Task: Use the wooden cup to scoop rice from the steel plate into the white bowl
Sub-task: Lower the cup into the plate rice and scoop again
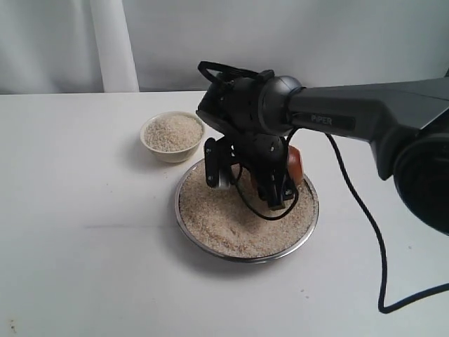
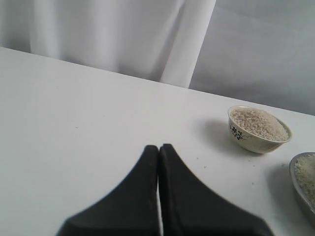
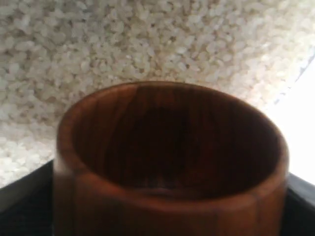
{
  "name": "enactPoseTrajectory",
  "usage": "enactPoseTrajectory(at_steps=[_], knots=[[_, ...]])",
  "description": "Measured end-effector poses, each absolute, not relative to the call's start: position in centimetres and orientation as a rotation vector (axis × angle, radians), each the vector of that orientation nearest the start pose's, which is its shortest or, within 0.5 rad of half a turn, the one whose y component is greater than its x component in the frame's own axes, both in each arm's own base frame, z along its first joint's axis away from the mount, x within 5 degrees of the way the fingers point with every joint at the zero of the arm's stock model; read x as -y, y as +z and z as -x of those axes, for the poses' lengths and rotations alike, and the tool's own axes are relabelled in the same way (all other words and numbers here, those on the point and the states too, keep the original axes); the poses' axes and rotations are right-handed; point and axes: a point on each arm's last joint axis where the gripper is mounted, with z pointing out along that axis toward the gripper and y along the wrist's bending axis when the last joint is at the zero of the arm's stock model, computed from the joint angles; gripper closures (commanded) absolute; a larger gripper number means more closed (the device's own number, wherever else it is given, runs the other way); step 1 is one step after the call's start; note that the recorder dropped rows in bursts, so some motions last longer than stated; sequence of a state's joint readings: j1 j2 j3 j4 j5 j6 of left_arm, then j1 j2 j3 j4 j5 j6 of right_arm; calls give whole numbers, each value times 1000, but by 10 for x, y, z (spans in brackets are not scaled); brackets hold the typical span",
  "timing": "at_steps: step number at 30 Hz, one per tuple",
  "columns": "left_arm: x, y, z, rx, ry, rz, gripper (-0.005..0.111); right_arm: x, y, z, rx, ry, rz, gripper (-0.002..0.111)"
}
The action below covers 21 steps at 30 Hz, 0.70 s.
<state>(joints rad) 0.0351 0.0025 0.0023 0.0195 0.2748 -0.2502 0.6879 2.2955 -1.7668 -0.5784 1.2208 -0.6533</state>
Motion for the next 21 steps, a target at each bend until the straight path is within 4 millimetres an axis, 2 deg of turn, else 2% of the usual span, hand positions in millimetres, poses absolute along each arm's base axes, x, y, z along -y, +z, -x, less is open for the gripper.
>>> enactPoseTrajectory(at_steps=[3,6,21], knots=[[-2,187,-55,-1749,-138,238,107,-249,124,-378,-2208,-863,2241,108],[-2,187,-55,-1749,-138,238,107,-250,116,-378,-2190,-899,2271,108],[-2,187,-55,-1749,-138,238,107,-258,114,-377,-2208,-748,2222,108]])
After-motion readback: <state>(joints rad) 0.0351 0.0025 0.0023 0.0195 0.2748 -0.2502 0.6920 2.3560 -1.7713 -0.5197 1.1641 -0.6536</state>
